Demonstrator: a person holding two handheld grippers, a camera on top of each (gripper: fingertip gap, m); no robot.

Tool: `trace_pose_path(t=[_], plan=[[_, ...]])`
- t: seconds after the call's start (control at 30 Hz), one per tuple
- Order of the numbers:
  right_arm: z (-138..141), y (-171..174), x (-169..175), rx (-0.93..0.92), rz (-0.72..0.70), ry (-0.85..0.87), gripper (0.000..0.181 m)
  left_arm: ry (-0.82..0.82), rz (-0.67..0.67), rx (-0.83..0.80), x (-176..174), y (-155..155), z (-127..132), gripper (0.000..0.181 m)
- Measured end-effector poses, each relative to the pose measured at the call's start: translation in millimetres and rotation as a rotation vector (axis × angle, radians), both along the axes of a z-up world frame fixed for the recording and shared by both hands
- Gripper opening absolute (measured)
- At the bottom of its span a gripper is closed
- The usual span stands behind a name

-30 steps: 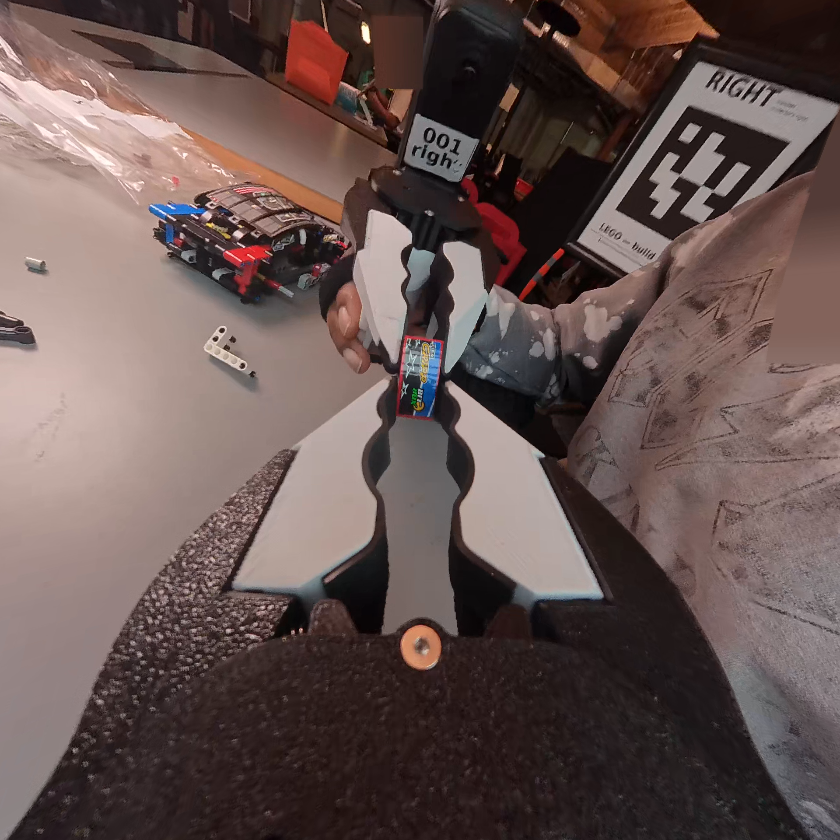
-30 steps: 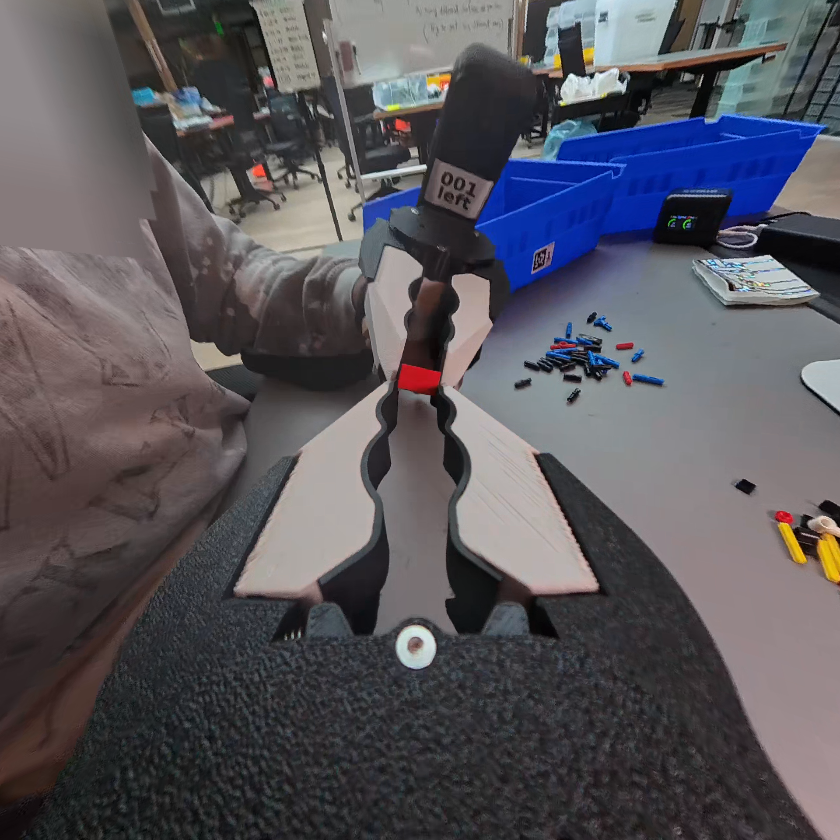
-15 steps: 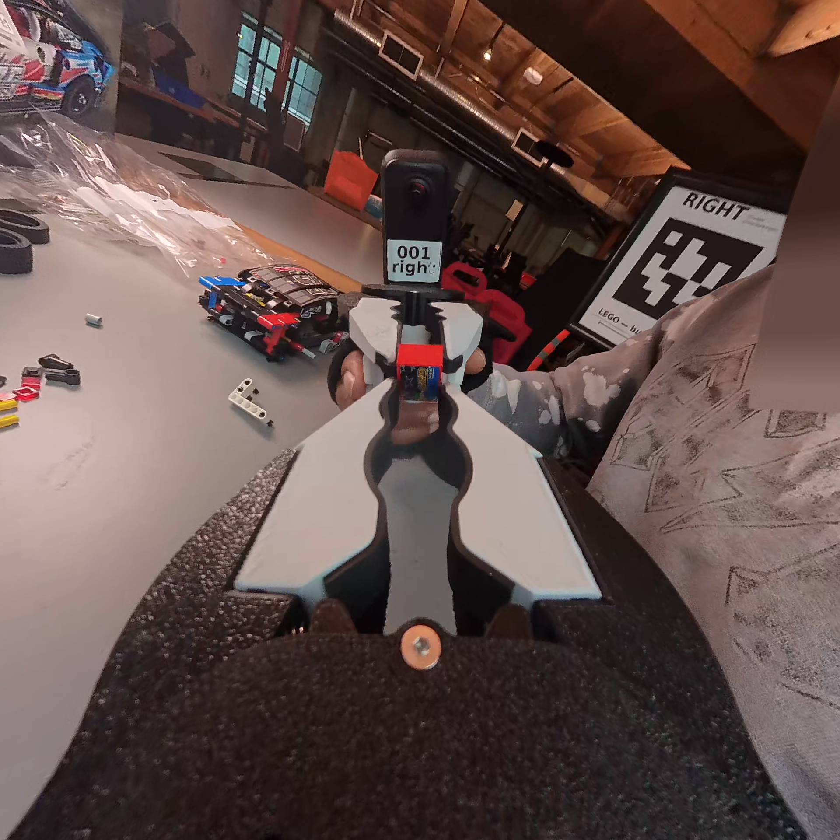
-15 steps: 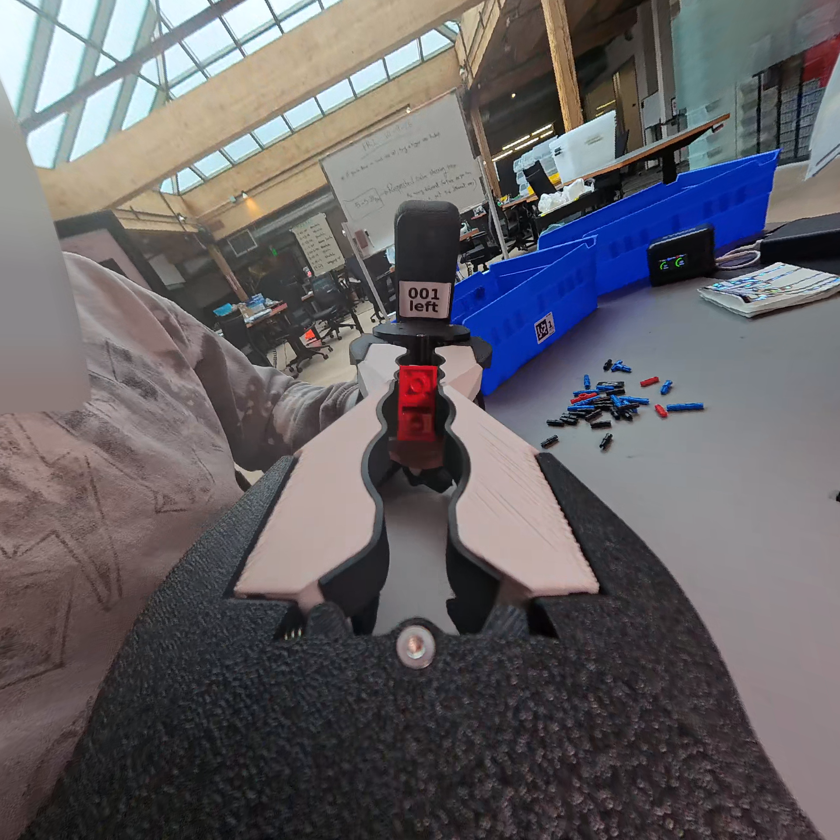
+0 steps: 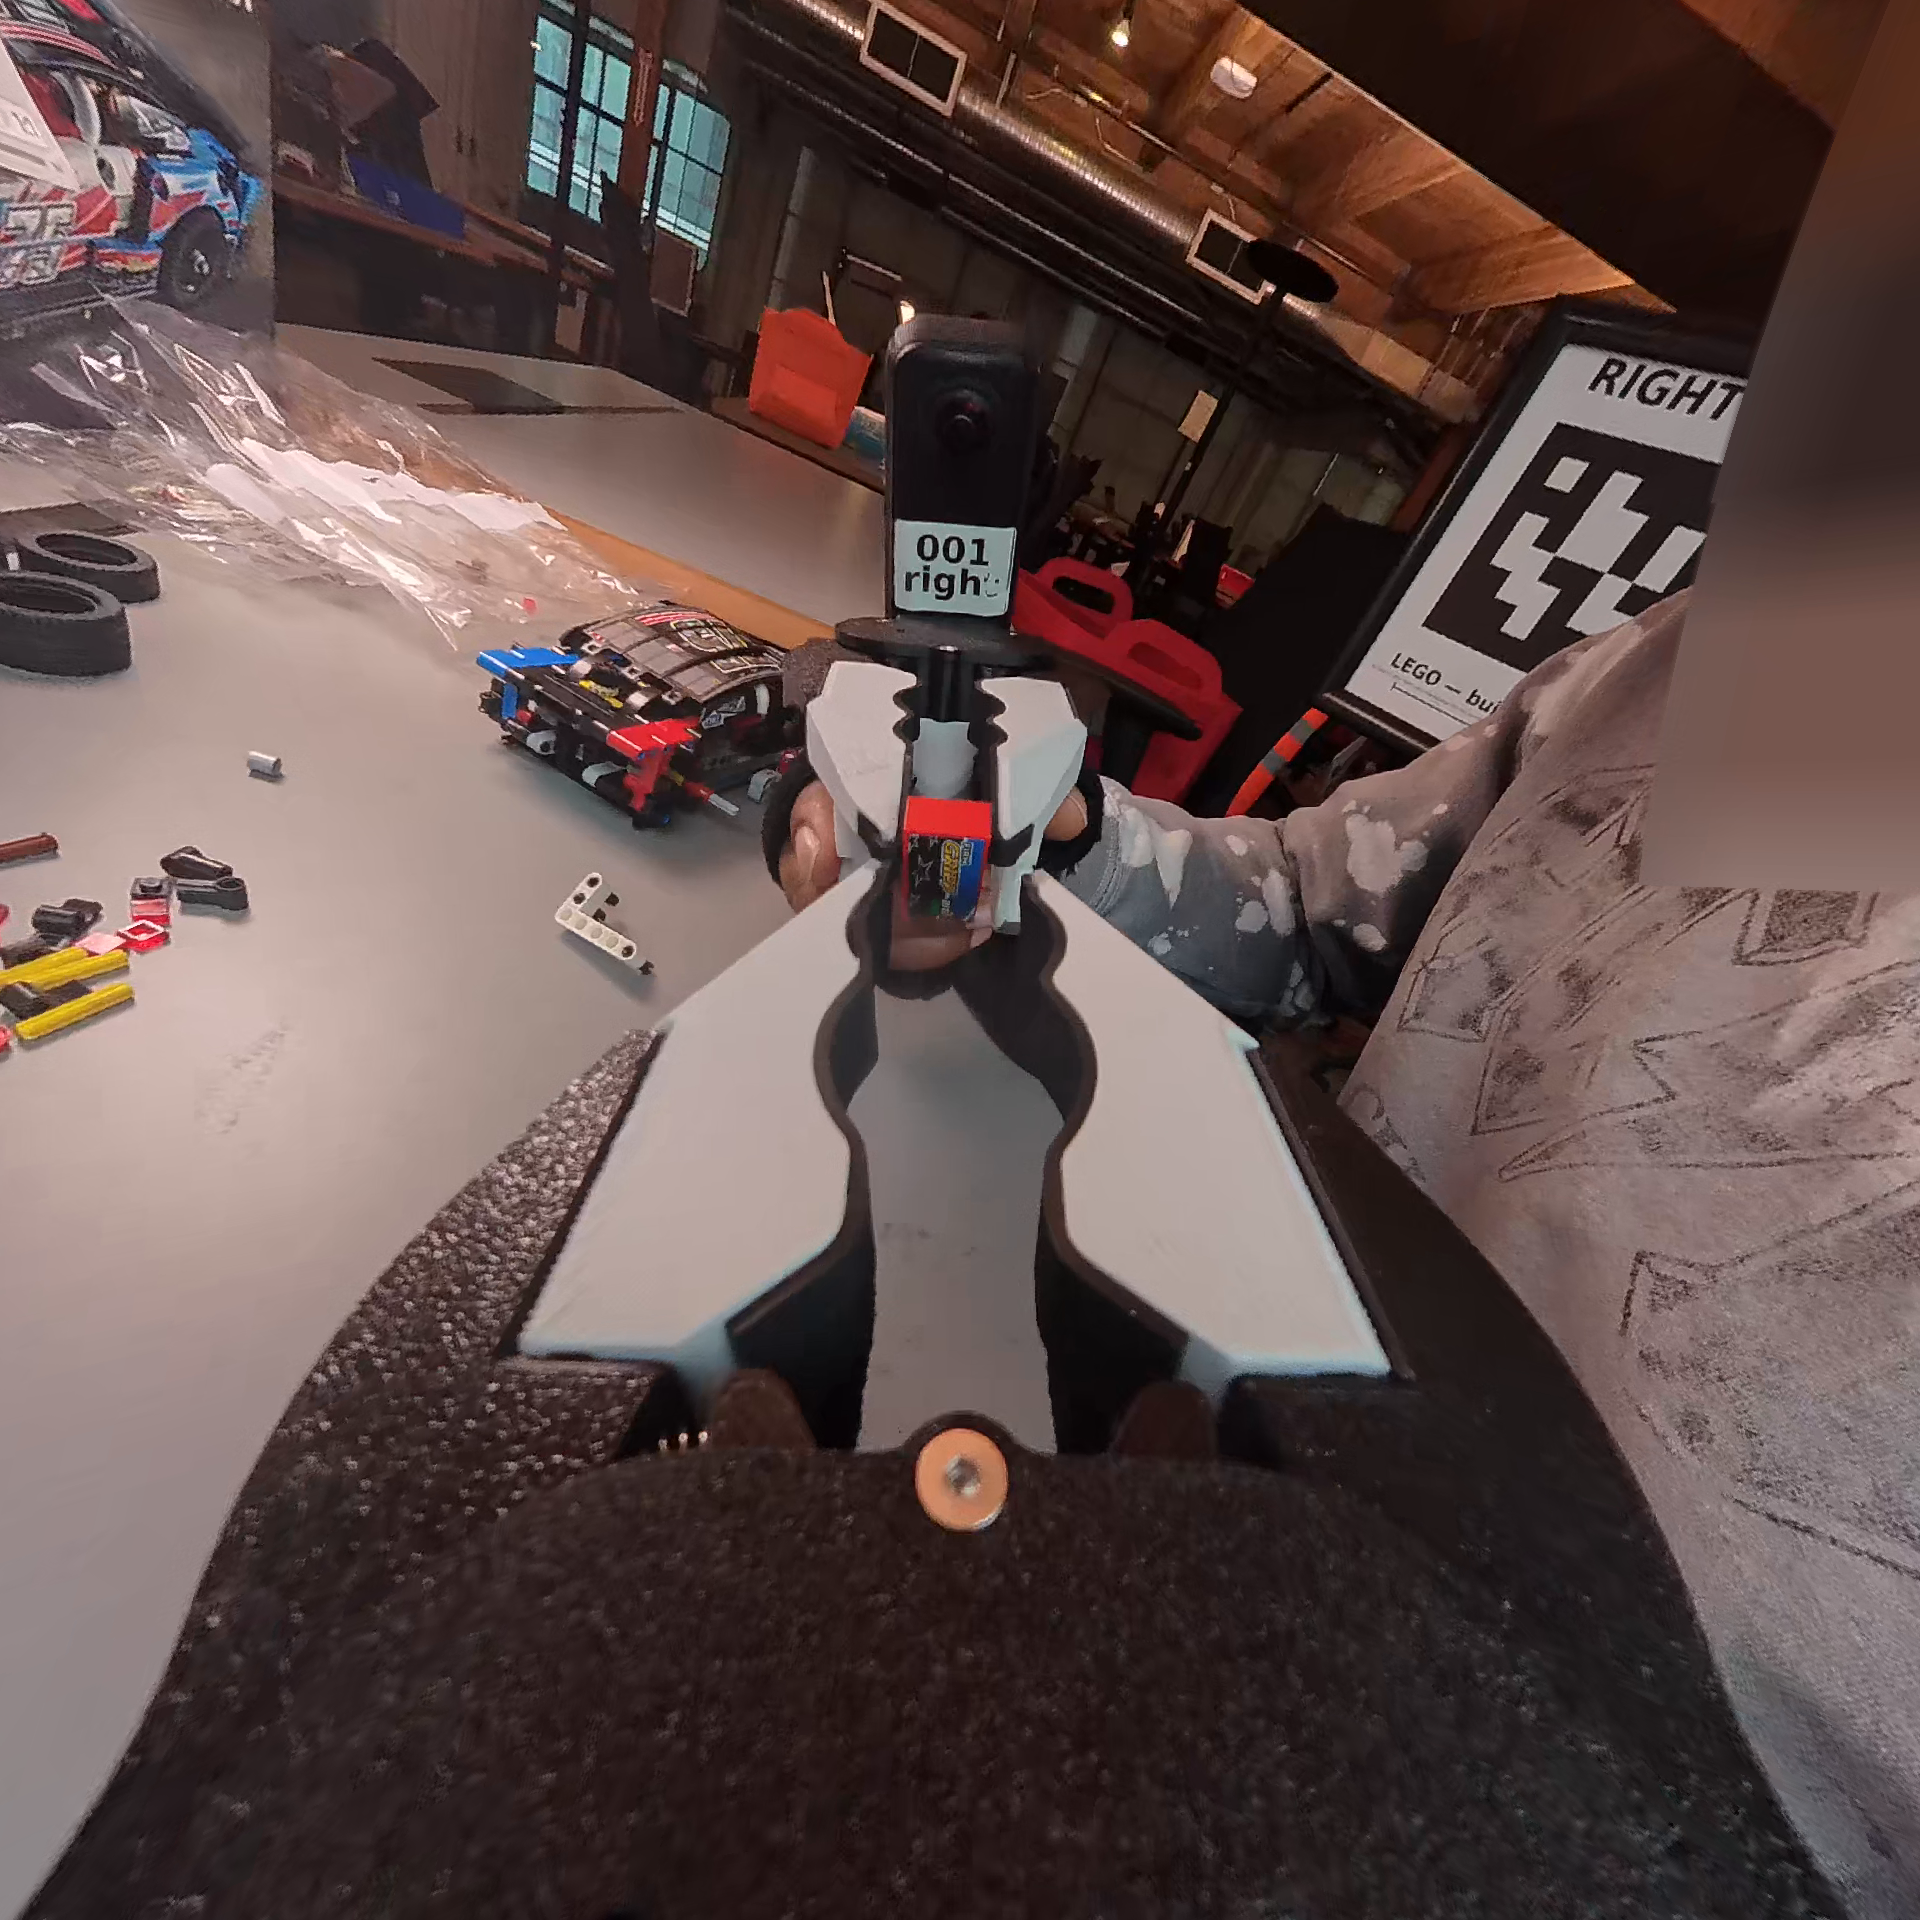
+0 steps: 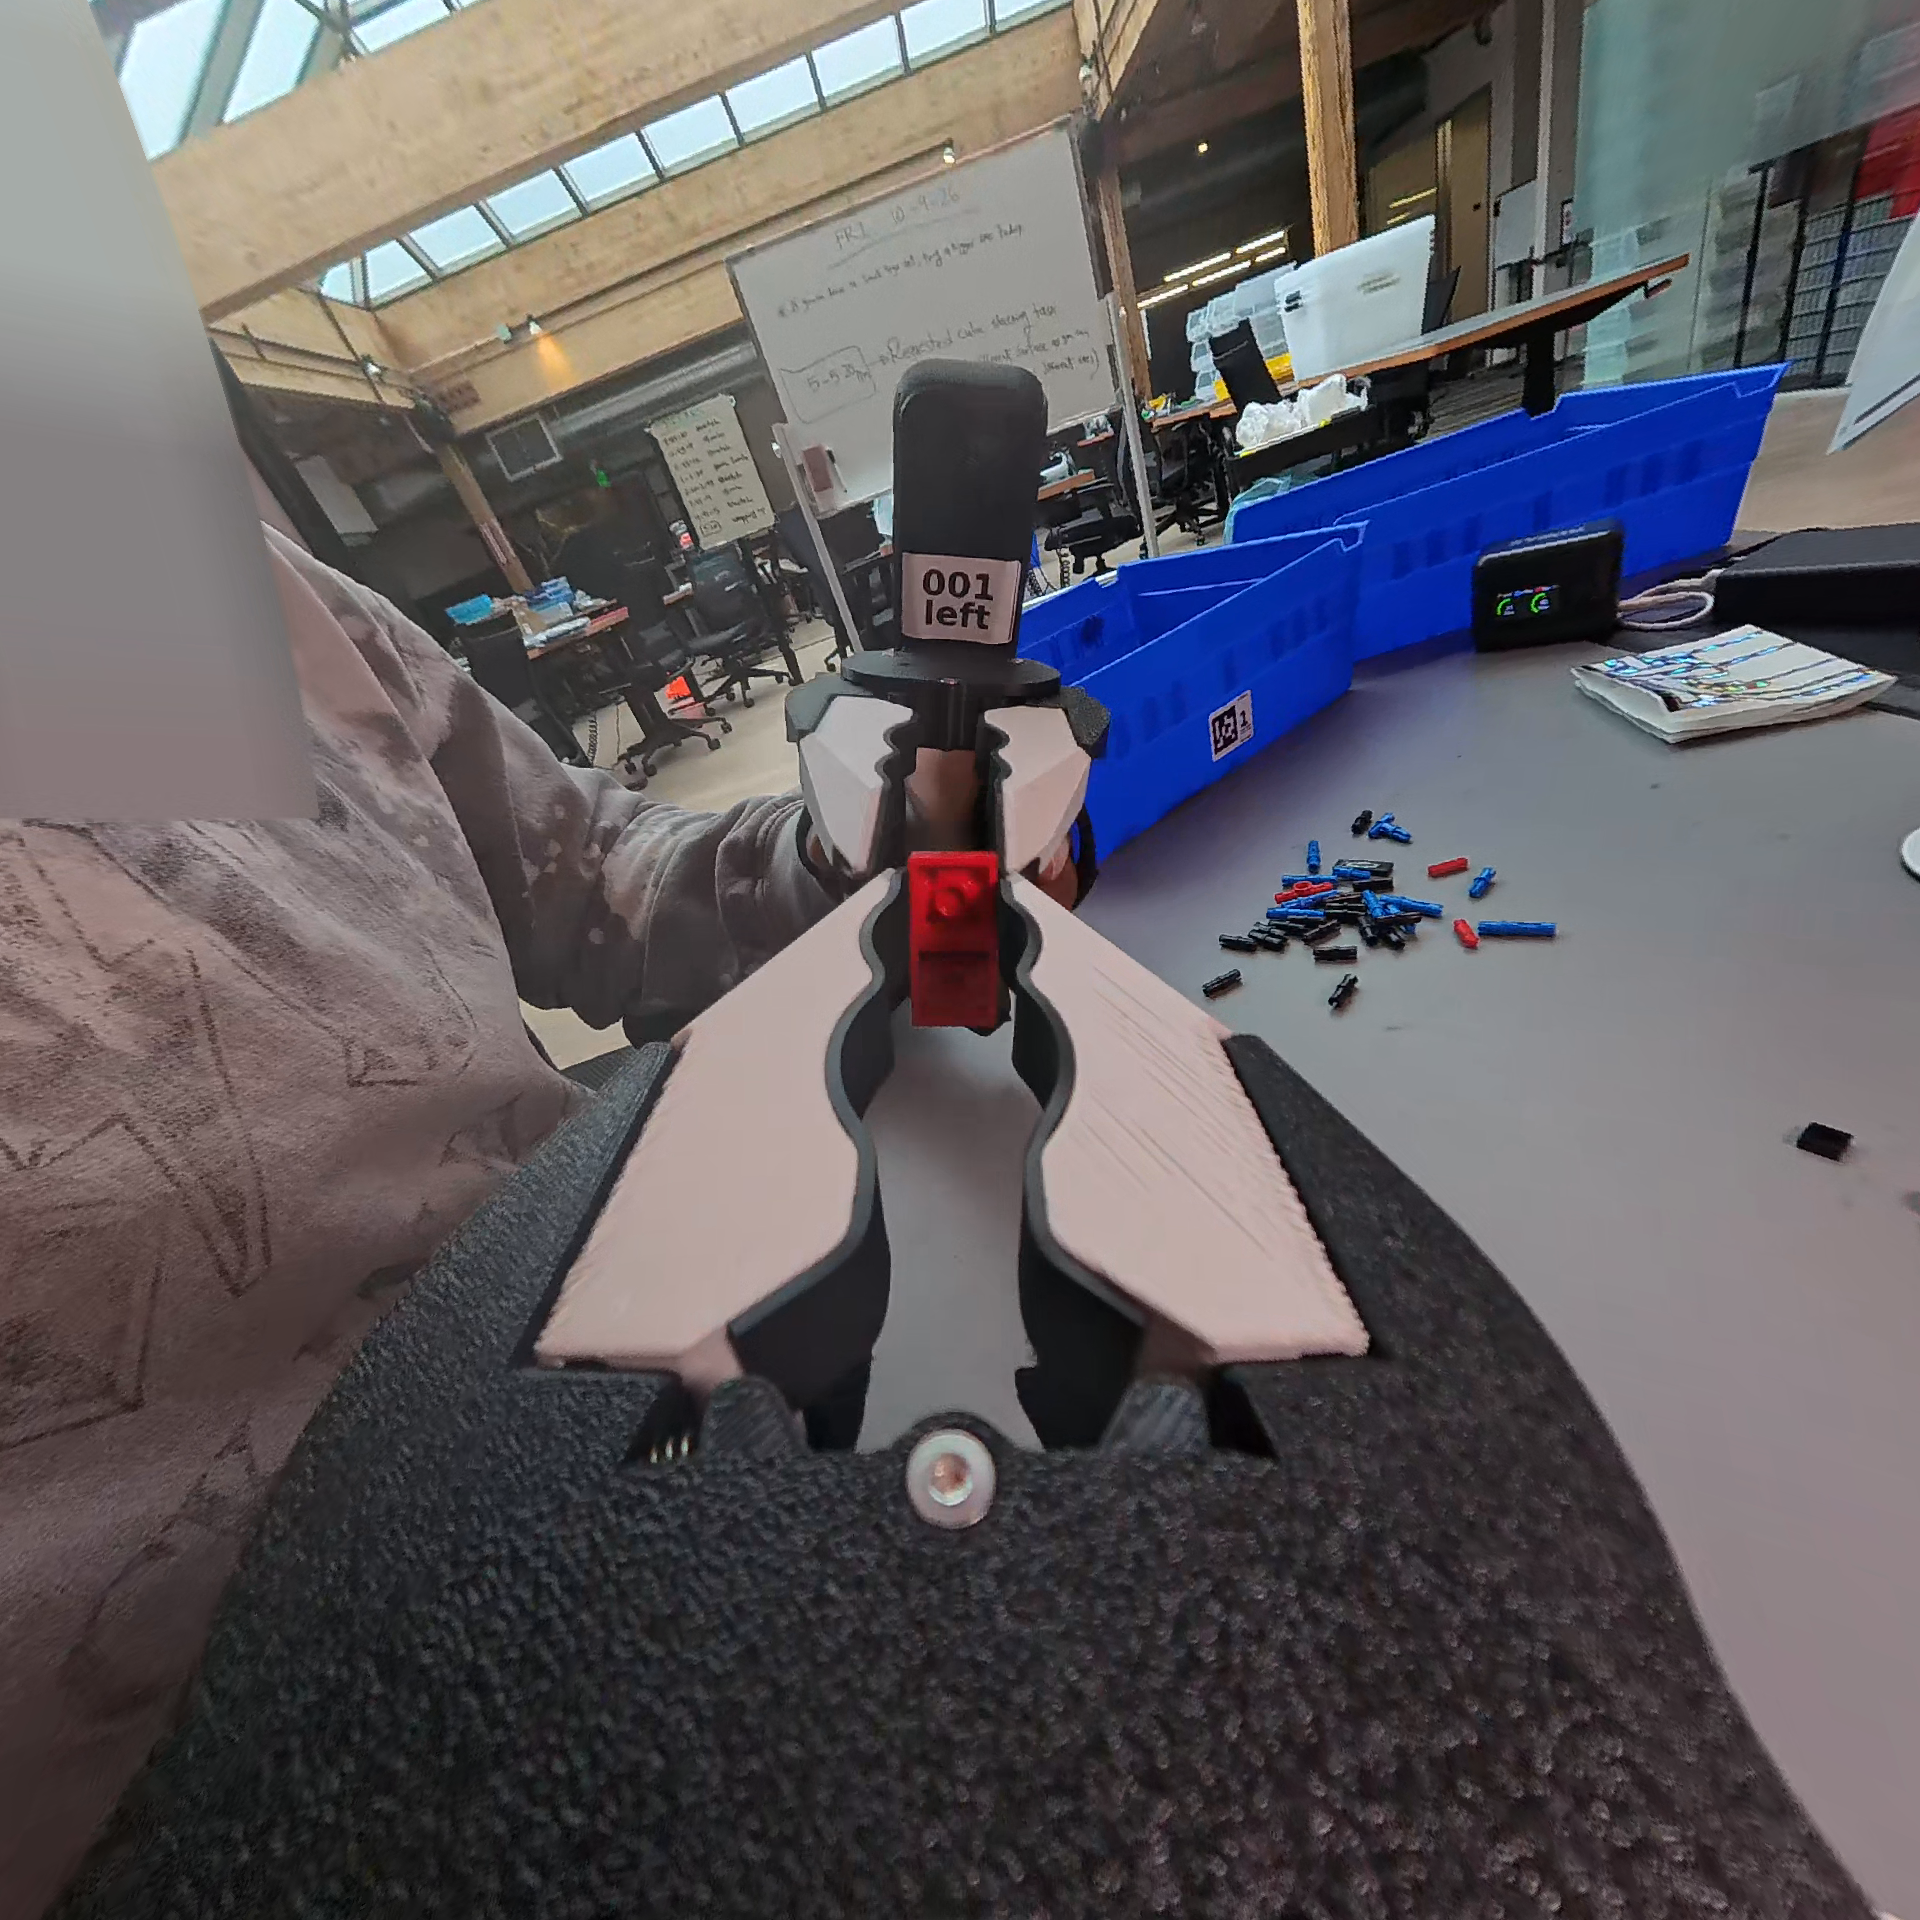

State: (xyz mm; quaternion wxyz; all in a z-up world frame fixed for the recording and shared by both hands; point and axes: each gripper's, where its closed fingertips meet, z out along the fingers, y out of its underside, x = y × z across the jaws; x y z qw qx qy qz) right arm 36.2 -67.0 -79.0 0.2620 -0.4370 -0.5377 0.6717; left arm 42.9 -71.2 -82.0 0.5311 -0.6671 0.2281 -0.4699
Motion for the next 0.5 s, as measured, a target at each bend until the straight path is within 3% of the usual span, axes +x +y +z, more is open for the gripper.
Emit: trace_pose_path(t=[0.27,0.4,0.5], plan=[[-9.2,-6.4,-2.0,0.113,-0.008,-0.015,0.016,-0.012,0.000,-0.029,-0.5,0.9,-2.2,0.016],[-10.1,-5.3,-4.7,-0.074,0.037,-0.083,0.016,0.060,0.041,0.042,-3.5,1.5,-0.9,0.015],[-3.3,1.2,-9.9,-0.380,0.067,-0.106,0.016,0.165,0.100,0.154,-7.3,2.0,2.4,0.031]])
